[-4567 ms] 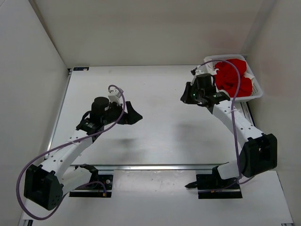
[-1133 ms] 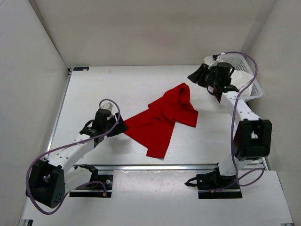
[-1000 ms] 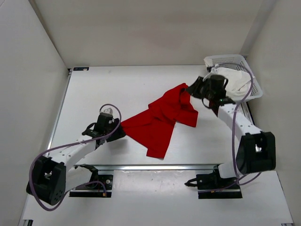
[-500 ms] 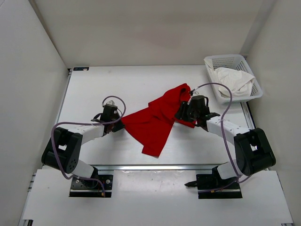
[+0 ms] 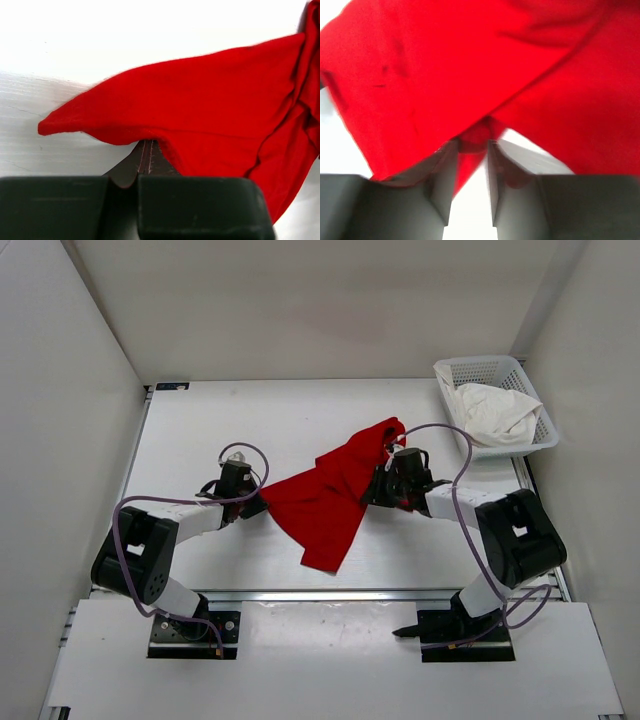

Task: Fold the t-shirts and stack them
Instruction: Move the tshirt to the center of the board, then flatten out the tshirt

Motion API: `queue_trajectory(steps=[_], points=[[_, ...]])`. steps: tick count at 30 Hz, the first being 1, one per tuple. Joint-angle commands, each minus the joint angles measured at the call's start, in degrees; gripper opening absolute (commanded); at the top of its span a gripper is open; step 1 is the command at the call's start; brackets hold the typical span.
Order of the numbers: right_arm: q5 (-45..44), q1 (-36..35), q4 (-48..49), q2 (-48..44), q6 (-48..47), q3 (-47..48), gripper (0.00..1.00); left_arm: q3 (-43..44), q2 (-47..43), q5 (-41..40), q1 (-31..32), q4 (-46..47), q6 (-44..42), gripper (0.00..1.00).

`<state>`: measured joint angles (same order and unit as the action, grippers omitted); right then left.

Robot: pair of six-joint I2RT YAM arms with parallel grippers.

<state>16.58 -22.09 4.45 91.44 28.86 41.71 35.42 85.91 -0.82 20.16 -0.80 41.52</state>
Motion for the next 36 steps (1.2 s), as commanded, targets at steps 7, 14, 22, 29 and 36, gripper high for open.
queue_trajectory(steps=[7, 14, 22, 29, 36], points=[[6.4, 1.3, 9.0, 4.0, 4.8, 8.9, 0.00, 2.6, -0.1, 0.5, 0.1, 1.9, 0.8, 0.00], [13.7, 9.2, 2.0, 19.3, 11.4, 47.2, 0.00, 7.6, -1.4, 0.0, -4.1, 0.8, 0.6, 0.00], [6.7, 10.7, -15.3, 17.4, 0.7, 51.0, 0.38, 13.1, 0.9, -2.0, -10.0, -1.3, 0.6, 0.01], [0.3, 10.6, -4.9, -4.9, 4.9, 15.4, 0.27, 30.3, 4.2, -5.5, -12.6, -7.2, -3.0, 0.48], [-3.3, 6.1, -2.0, -17.1, 4.5, -5.5, 0.24, 18.4, -1.5, 1.2, -12.2, -6.6, -0.6, 0.46]])
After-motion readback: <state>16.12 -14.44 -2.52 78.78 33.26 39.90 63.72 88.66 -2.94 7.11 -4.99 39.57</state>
